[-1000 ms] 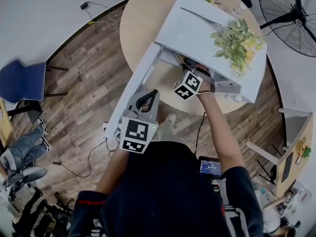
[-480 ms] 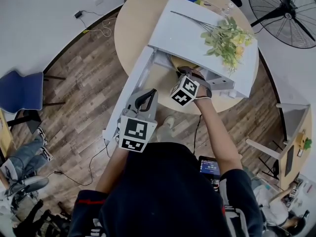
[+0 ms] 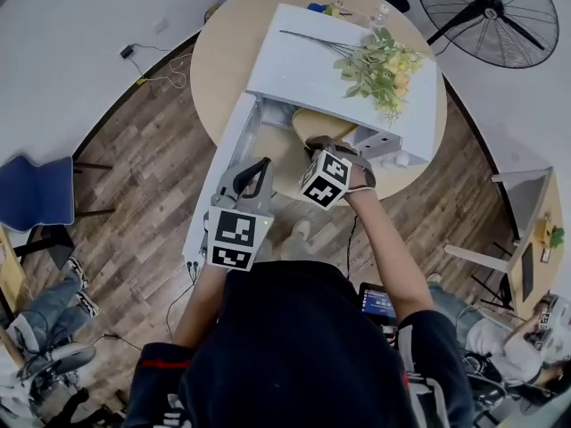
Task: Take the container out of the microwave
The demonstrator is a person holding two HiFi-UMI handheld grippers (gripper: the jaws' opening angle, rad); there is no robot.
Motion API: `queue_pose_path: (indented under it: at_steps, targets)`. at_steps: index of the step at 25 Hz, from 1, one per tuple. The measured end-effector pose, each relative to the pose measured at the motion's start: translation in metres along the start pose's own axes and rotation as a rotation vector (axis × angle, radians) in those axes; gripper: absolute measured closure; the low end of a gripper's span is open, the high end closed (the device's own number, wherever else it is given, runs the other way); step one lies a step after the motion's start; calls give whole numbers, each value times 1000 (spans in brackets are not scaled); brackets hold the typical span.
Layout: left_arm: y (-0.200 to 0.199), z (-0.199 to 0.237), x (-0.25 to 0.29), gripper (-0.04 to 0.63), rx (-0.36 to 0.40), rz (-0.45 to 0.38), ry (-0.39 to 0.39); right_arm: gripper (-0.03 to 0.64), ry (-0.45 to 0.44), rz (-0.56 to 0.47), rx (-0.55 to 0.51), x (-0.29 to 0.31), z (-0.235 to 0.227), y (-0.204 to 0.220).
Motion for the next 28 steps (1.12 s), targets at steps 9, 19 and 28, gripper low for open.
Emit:
queue_pose_path:
  at_steps: [9, 19, 28]
  targets:
    - [-14, -8, -2, 581, 39, -23, 18, 589, -22, -2, -10, -37, 19, 5]
    - [-25, -26, -2, 581, 104, -35, 53, 589, -21, -3, -21, -69, 35, 12]
    - [-29, -37, 1, 581, 157, -35, 81, 589, -28, 18, -4, -86, 51, 27]
Point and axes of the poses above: the fingertips, and each gripper's own axes: x forward along the fingers, z to its left, y out of its underside, the point moved 5 cm from there along -x, backward along the fingers, and after that the axes turned 3 degrees about y, right-handed, at the moved point
